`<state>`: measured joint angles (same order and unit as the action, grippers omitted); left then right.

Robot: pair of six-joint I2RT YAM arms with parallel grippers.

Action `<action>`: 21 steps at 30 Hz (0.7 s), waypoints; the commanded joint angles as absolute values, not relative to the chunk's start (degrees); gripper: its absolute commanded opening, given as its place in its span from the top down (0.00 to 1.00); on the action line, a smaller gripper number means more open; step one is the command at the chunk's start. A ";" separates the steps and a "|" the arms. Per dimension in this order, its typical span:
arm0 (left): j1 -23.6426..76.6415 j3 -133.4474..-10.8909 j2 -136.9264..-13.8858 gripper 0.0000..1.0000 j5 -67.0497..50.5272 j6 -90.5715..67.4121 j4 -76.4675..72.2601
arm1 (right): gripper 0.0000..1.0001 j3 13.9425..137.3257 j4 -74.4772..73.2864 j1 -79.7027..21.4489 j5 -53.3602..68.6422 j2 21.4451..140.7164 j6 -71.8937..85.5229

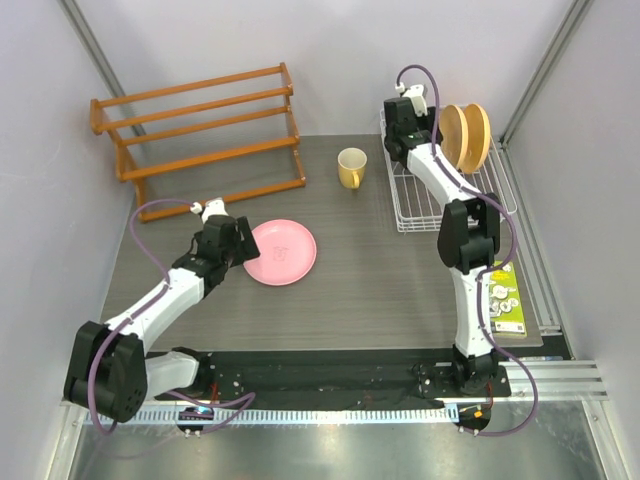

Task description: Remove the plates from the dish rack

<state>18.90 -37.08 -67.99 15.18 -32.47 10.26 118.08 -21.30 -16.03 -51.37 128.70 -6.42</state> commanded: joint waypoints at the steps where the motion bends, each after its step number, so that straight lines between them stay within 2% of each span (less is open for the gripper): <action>1: 18.98 -38.94 -68.64 0.18 15.56 -31.55 9.76 | 0.54 121.55 -16.70 -16.00 -55.63 128.93 -11.60; 2: 18.98 -38.94 -68.73 0.18 15.56 -31.55 9.76 | 0.62 121.64 -16.70 -16.17 -55.63 129.11 -11.78; 4: 18.98 -39.11 -69.08 0.18 15.38 -31.55 9.58 | 0.72 121.55 -16.52 -16.26 -55.63 129.11 -11.95; 5: 18.98 -39.11 -69.26 0.18 15.38 -31.47 9.49 | 0.81 121.55 -16.44 -16.26 -55.55 129.11 -12.21; 9: 18.98 -39.46 -70.05 0.18 15.12 -31.46 9.32 | 0.98 121.82 -15.65 -16.61 -55.72 129.46 -13.80; 16: 18.98 -39.73 -70.40 0.18 14.68 -31.38 9.23 | 0.99 121.65 -12.05 -17.75 -60.29 129.20 -17.66; 21: 18.98 -40.08 -69.96 0.15 14.76 -31.38 9.58 | 0.99 117.95 -1.68 -18.46 -65.39 126.57 -23.19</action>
